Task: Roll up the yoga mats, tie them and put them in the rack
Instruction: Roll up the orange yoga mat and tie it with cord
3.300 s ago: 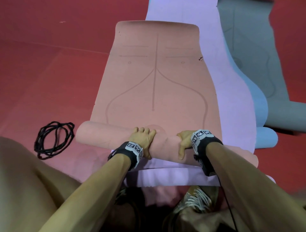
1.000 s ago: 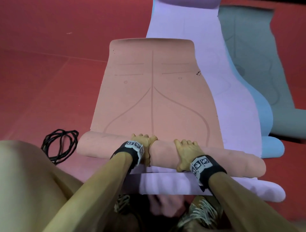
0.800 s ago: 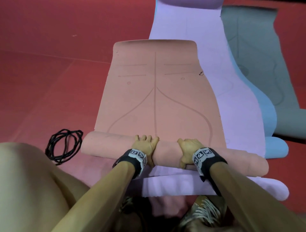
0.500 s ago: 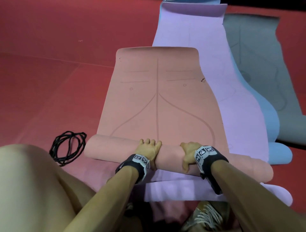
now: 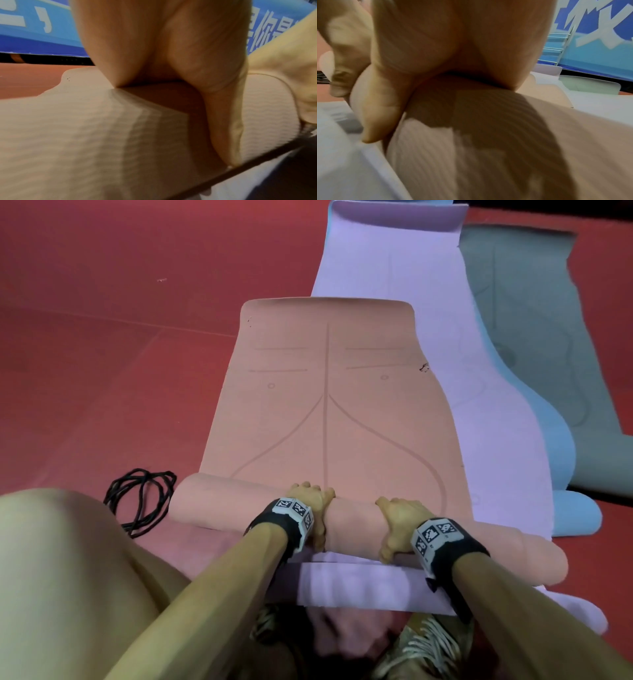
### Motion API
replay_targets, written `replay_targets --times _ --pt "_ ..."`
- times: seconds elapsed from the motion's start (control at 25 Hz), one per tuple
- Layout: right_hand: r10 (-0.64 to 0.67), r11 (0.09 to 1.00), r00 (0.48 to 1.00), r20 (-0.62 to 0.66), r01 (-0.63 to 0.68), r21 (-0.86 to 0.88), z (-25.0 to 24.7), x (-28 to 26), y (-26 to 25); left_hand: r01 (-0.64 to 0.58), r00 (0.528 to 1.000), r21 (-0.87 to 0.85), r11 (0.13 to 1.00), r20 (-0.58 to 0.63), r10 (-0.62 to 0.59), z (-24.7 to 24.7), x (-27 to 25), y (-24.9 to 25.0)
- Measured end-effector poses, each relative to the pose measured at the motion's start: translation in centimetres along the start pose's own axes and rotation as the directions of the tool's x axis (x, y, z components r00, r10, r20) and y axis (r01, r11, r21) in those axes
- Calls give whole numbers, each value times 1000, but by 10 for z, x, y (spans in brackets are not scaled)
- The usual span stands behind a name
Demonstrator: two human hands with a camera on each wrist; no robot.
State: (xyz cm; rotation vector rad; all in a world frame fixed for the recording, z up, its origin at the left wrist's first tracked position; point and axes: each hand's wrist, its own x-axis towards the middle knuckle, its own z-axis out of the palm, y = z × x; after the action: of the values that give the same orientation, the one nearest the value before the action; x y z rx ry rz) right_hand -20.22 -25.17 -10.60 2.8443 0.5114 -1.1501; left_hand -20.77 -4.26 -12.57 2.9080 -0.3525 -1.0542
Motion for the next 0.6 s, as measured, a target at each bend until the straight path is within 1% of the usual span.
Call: replay_targets --times 0.08,0.2,0.28,0.36,0.48,0.56,0.6 --pt "20 997 997 73 -25 68 -11 10 3 -7 996 54 999 -93 12 9 -6 2" --pt "12 983 979 205 -48 174 -30 25 12 -18 965 105 994 -259 45 26 -15 2" --pt "-13 971 959 284 -55 231 -34 37 16 18 952 138 990 -305 25 34 -20 -3" --pt "-25 966 948 316 -59 254 -31 42 19 40 959 132 990 -283 -1 37 -18 -8" --pt "-26 960 957 288 -57 275 -23 38 20 39 975 111 993 -221 -13 29 -11 -12" --pt "-25 972 978 209 -25 235 -20 29 17 22 982 99 995 -189 -3 19 -5 -14" --pt "-19 985 989 146 -6 170 -18 22 15 18 986 84 996 -167 -4 14 -2 -14"
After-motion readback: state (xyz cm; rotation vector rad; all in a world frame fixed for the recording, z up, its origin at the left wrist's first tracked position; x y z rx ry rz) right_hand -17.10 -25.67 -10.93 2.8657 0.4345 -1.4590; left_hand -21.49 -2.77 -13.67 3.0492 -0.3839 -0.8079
